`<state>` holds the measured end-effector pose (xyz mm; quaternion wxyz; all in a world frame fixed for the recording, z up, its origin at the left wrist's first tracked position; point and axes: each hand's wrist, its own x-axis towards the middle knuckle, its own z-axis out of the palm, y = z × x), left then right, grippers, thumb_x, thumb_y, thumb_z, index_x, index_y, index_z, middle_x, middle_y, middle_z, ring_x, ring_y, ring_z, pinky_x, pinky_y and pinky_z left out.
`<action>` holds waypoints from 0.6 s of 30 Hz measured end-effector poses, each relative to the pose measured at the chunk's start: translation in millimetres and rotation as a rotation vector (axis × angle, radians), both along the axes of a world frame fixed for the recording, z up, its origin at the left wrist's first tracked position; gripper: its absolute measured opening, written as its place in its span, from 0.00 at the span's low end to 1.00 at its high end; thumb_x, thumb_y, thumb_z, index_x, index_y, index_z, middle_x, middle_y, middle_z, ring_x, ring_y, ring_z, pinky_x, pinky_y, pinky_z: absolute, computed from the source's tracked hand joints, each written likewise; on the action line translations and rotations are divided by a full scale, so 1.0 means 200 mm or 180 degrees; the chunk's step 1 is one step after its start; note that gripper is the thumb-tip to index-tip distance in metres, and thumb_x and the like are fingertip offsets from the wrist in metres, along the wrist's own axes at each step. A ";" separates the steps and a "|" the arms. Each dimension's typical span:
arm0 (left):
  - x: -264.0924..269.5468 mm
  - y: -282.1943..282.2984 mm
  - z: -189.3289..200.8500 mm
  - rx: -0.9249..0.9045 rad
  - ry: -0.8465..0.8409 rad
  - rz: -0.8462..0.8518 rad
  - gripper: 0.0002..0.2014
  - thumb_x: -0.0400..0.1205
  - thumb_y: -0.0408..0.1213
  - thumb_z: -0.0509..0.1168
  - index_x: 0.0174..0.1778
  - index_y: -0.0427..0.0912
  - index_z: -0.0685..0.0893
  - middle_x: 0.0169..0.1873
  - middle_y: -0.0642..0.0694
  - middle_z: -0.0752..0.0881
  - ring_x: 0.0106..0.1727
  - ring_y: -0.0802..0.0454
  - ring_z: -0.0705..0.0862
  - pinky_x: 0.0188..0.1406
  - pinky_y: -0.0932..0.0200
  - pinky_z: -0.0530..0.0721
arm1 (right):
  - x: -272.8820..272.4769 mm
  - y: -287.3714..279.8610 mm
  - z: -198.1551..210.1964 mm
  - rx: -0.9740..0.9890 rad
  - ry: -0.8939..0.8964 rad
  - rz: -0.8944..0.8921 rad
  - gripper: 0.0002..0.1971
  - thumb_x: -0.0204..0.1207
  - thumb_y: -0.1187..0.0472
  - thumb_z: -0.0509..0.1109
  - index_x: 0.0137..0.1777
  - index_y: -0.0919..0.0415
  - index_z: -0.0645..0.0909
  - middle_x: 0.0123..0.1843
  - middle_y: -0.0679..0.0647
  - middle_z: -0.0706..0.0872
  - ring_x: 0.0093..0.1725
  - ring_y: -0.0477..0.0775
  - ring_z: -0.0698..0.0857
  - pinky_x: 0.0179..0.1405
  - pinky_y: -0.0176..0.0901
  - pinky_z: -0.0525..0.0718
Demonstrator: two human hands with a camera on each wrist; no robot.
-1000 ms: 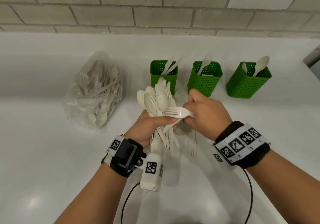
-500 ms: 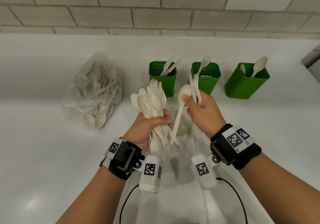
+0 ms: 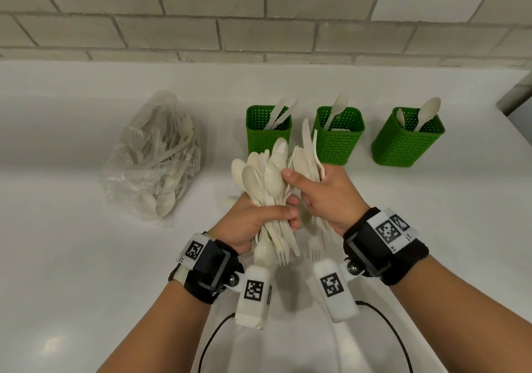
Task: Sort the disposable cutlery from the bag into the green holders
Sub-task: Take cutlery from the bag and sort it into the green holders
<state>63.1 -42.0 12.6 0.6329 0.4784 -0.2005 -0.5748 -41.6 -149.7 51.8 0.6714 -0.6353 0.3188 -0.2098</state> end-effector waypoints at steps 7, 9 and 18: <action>-0.02 0.00 0.01 -0.0087 0.0257 0.0207 0.11 0.71 0.17 0.66 0.49 0.27 0.83 0.35 0.35 0.86 0.33 0.45 0.86 0.35 0.54 0.87 | 0.00 -0.01 -0.06 -0.0571 0.0307 0.0447 0.20 0.83 0.57 0.66 0.44 0.79 0.77 0.28 0.65 0.79 0.24 0.56 0.80 0.24 0.42 0.80; -0.03 0.00 0.02 -0.0111 0.0366 0.0260 0.14 0.71 0.16 0.66 0.52 0.25 0.82 0.37 0.35 0.87 0.34 0.46 0.87 0.37 0.54 0.88 | 0.00 -0.03 -0.06 -0.0561 0.0376 0.0515 0.20 0.85 0.56 0.64 0.45 0.78 0.77 0.30 0.66 0.81 0.27 0.58 0.81 0.24 0.41 0.80; -0.04 0.00 -0.01 0.0121 0.0202 0.0255 0.14 0.68 0.23 0.66 0.49 0.28 0.85 0.37 0.34 0.89 0.35 0.44 0.88 0.39 0.51 0.89 | -0.01 -0.03 -0.07 -0.0088 0.0120 0.0478 0.17 0.83 0.60 0.68 0.44 0.79 0.78 0.26 0.63 0.78 0.21 0.57 0.76 0.18 0.39 0.76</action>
